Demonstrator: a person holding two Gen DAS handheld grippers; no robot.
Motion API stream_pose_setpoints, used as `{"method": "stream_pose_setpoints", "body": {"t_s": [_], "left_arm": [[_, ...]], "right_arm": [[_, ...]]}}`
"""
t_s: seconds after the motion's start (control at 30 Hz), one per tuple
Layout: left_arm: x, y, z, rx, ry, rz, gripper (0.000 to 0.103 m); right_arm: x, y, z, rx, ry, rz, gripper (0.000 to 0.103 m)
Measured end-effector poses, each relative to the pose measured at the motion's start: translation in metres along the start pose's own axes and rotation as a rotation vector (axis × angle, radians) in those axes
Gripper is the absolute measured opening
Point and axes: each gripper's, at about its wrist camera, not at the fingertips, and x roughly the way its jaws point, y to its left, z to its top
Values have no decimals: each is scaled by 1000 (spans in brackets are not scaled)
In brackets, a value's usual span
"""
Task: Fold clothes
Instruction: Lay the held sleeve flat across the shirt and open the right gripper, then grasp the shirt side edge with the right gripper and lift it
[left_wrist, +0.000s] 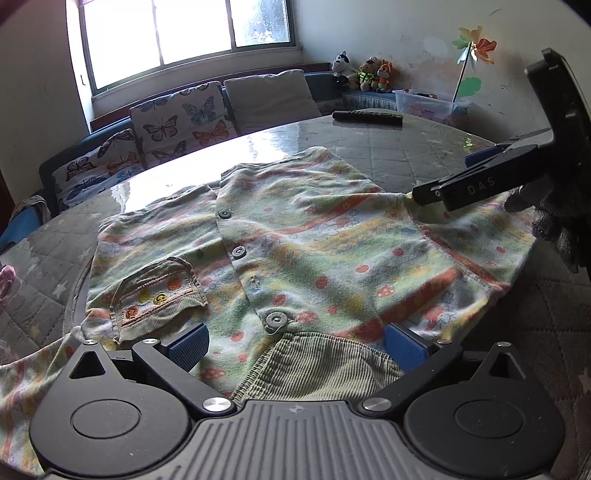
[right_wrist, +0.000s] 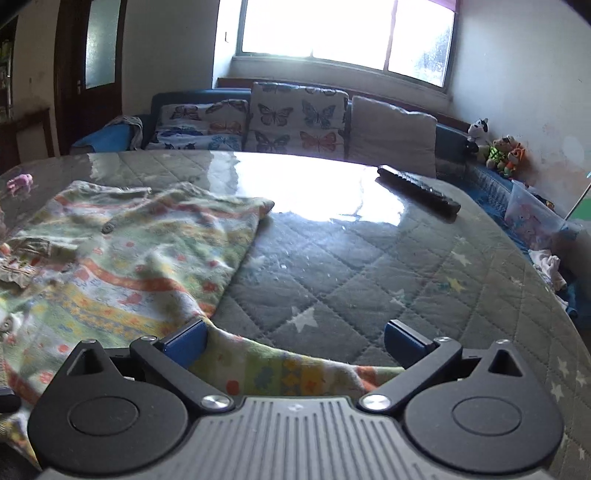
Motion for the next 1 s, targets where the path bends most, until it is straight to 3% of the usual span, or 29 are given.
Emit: {"method": "stream_pose_setpoints", "body": {"t_s": [0.23,0.63,0.83,1.0], "left_arm": [[-7,-2,7,3,-27,3,103],[-14,-8,20,14,-63,8,103],[-9,-17,25,40,-59,9,103],[-6,-22,31,50,-61,13,103]], "right_arm": [[-12,-9,-5,23,-20,-14,103],[-52,-105,-59,214,30,-234,98],[-55,-117,-69,283,26,-204,90],[-56,-119,-70,309,12,-186,76]]}}
